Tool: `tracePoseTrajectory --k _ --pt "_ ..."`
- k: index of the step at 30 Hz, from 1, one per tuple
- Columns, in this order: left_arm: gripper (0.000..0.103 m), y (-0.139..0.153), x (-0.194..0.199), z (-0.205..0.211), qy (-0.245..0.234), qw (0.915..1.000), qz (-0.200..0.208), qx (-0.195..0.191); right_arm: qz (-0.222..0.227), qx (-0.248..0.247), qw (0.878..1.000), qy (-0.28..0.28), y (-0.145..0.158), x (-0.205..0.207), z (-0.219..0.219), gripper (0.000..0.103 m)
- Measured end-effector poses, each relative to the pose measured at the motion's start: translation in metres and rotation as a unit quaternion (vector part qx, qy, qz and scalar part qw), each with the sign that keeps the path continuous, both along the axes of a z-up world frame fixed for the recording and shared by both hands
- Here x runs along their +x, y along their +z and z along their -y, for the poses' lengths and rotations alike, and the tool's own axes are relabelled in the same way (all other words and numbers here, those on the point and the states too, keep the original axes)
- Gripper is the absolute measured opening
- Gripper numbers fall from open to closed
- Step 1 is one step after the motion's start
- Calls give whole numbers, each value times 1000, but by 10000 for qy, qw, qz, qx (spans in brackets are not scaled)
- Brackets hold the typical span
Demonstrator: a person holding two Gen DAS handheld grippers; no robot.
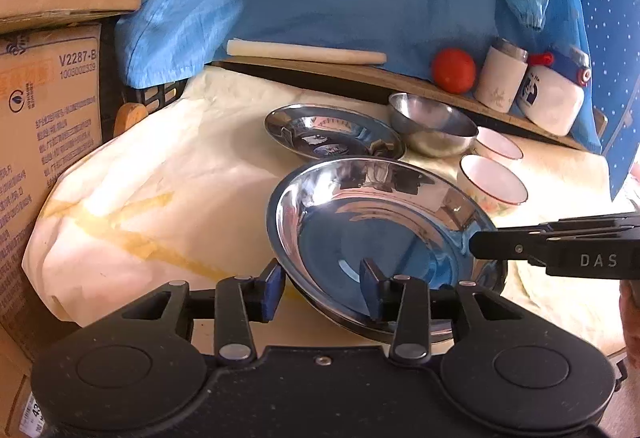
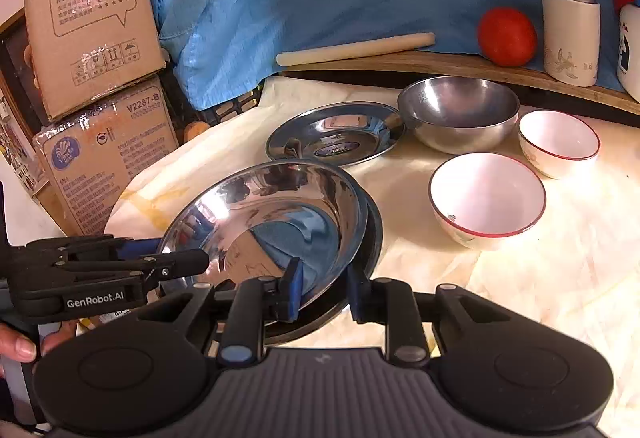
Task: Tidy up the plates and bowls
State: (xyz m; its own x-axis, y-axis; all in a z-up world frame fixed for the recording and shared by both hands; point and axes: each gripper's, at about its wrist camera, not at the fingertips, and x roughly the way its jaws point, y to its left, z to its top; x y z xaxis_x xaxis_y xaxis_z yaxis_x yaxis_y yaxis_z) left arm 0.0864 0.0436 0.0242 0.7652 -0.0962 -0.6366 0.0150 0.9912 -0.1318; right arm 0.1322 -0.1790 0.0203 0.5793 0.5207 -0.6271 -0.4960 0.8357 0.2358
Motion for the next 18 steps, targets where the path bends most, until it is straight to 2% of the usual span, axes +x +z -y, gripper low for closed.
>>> tracePoseTrajectory --k 6,8,13,14,18 --pt "43 -5 3 -1 -56 9999 -117 -14 53 -166 9998 34 0 -1 1 33" --pt "50 -5 3 -3 -39 9999 -103 -59 86 -248 9996 70 0 -2 0 36" --pt "73 0 0 -11 54 9999 42 -140 250 -308 9991 141 3 -8 2 64" --pt "79 2 -1 -14 74 9998 88 -176 298 -285 9991 128 6 -9 4 66" --pt "89 11 0 -27 266 9988 310 -264 431 -150 9989 100 16 -10 11 82"
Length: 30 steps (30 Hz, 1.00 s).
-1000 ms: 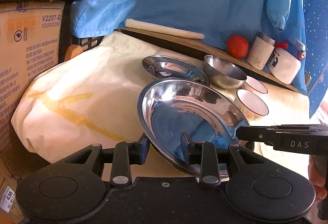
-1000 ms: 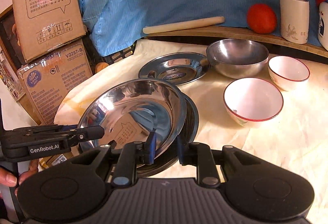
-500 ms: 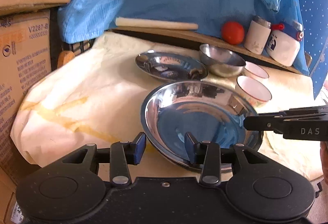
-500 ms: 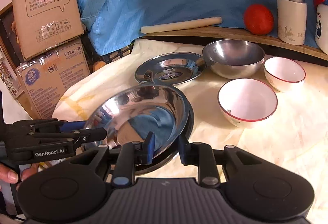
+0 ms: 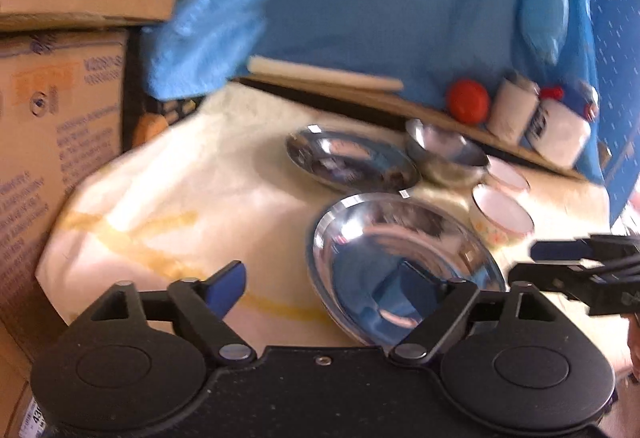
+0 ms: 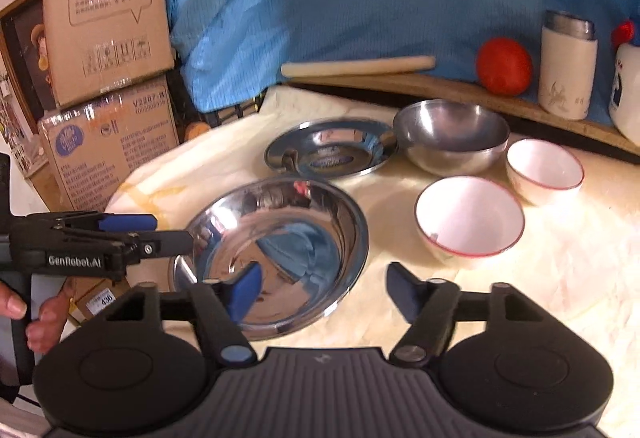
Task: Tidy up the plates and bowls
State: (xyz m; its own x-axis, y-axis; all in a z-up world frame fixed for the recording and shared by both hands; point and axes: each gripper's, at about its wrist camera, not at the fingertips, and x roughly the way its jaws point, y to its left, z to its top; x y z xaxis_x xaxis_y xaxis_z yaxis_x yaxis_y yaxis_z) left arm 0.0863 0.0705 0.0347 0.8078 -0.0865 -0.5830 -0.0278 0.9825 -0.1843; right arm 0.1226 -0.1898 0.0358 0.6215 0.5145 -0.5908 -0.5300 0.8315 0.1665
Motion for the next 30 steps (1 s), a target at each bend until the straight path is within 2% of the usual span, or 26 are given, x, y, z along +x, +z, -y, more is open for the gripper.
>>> tracePoseTrajectory --k 5,9,15,30 --pt "101 11 12 -16 366 9991 194 -59 144 215 9997 -29 10 7 4 95" --pt "102 15 28 -23 522 9982 264 -132 188 484 9986 -55 12 16 5 102" --pt "102 13 61 -25 650 9977 139 -125 136 787 9968 -86 11 38 3 103" --pt "102 2 133 -29 579 9982 -134 105 -256 864 9951 -416 -3 100 -12 103"
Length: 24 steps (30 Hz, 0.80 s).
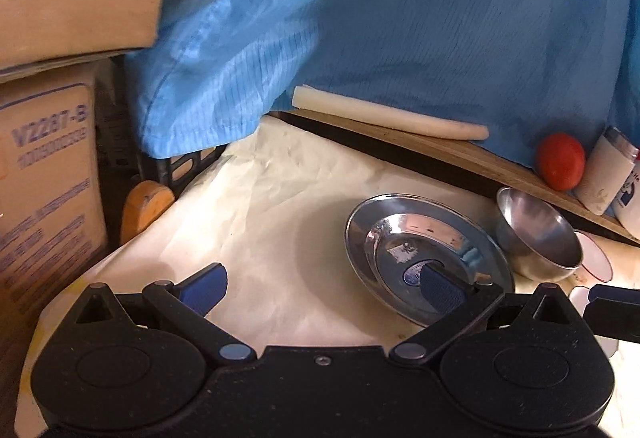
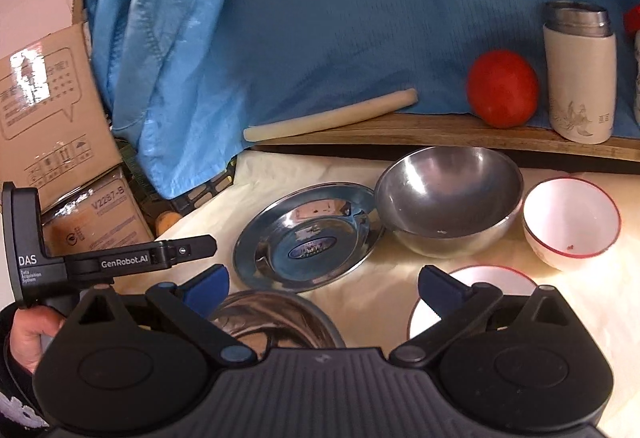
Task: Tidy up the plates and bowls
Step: 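Move both grippers to the steel plate with the blue logo sticker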
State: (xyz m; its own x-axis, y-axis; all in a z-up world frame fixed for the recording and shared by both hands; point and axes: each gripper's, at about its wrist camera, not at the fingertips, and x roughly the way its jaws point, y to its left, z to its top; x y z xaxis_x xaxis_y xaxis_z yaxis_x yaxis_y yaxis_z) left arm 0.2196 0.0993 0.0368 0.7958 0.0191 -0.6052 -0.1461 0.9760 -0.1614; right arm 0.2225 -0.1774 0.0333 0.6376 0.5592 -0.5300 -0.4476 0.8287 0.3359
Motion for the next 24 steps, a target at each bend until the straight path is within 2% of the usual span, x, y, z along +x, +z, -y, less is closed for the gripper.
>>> tracePoseTrajectory --k 18,24 --pt "102 -20 40 -6 -114 9989 -444 33 -412 42 9990 172 -17 37 -16 103" --pt "102 -29 45 -6 -125 9984 -543 -85 -544 63 9983 191 -23 46 -17 103"
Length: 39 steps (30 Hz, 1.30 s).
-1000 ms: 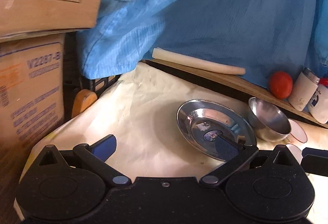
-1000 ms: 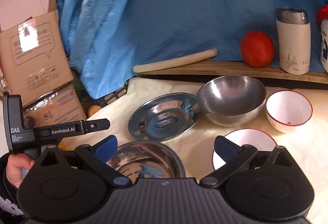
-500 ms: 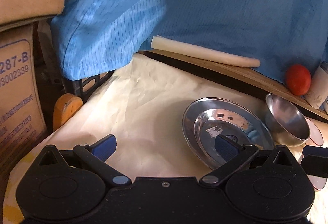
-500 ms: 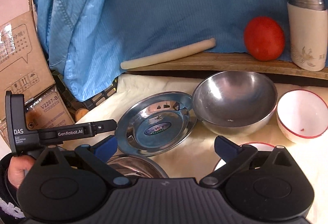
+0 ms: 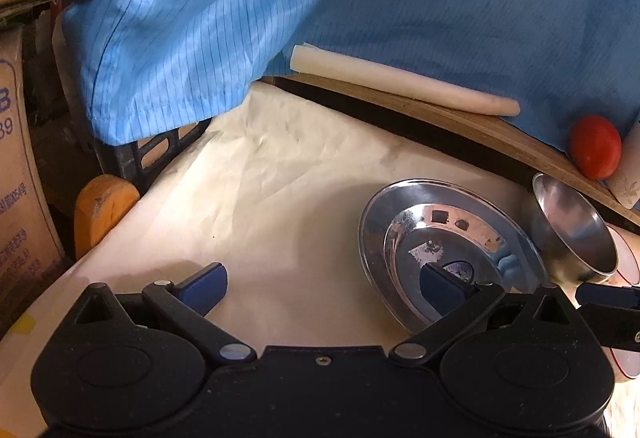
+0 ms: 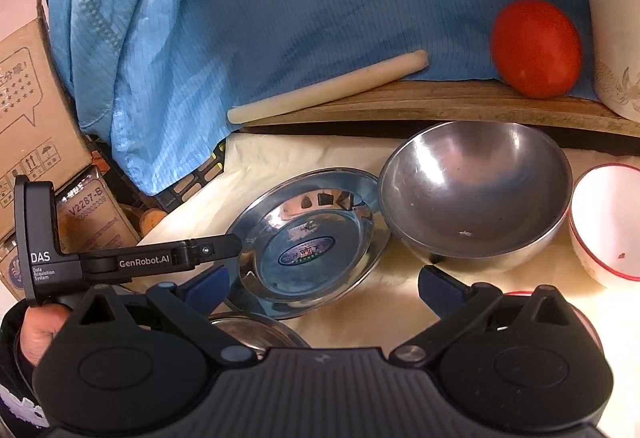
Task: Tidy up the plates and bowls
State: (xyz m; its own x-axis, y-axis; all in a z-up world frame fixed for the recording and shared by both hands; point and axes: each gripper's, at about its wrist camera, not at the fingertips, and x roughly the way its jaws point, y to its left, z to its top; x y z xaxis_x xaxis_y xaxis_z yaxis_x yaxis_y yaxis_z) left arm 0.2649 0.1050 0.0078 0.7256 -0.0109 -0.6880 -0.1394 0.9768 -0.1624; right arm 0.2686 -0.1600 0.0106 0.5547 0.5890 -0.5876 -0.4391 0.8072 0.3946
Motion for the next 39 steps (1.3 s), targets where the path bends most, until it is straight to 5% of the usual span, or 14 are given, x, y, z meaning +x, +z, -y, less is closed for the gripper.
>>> tracePoseTrajectory --k 21,32,39 --pt "101 -2 8 -2 4 9997 93 -243 -80 -59 9998 -188 -8 13 -12 86" --pt "89 1 10 7 -181 9994 118 -259 67 -390 9991 -120 -7 10 -18 78" --pt "74 0 10 8 -313 9987 129 -373 109 -567 9983 -41 -10 9 -23 62"
